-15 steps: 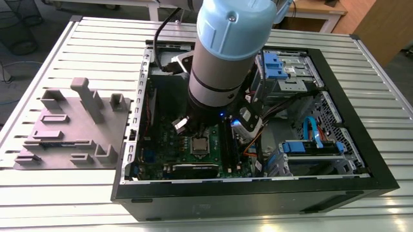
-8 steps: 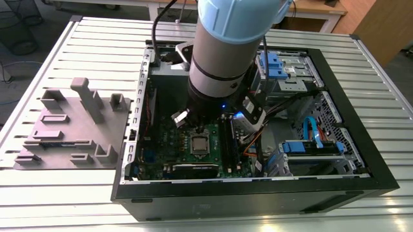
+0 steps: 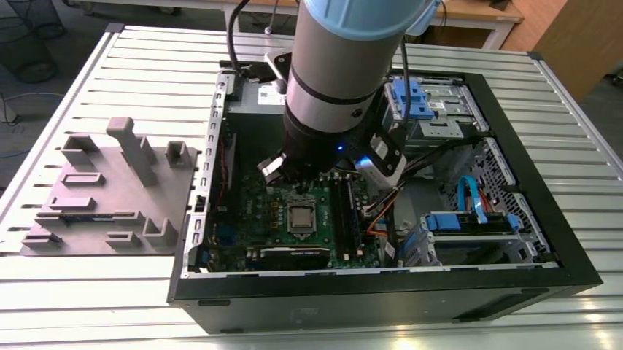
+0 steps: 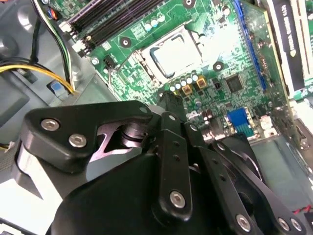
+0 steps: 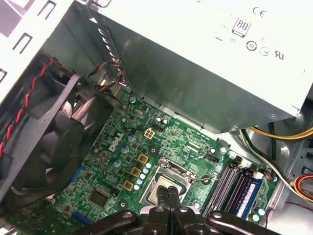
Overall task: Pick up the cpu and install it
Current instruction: 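Install the first cpu locking lever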
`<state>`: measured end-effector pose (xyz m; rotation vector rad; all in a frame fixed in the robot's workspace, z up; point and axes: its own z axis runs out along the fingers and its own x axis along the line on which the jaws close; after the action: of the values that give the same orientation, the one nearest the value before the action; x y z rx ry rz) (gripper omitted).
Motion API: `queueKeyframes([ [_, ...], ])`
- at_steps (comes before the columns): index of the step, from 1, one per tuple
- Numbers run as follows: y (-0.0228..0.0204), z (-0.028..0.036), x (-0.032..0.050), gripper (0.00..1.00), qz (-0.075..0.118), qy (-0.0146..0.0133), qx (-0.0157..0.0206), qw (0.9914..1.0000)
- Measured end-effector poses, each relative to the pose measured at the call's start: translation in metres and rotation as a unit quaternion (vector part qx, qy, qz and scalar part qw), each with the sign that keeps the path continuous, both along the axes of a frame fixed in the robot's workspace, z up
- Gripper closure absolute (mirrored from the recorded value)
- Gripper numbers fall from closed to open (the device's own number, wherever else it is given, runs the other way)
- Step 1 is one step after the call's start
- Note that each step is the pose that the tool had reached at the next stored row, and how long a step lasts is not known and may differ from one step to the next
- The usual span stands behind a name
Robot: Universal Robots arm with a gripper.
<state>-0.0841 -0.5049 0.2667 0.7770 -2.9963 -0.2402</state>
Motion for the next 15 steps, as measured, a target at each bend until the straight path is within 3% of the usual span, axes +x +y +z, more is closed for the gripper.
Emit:
queueKeyframes([
  [7, 0.0016, 0.0000, 0.0000, 0.89, 0.006, 0.0000, 0.0005, 0.99998],
  [10, 0.0050, -0.0004, 0.0012, 0.89, 0.007, 0.0000, 0.0012, 0.99998],
  [15, 0.0113, -0.0015, 0.0101, 0.89, 0.007, 0.0000, 0.0013, 0.99998],
])
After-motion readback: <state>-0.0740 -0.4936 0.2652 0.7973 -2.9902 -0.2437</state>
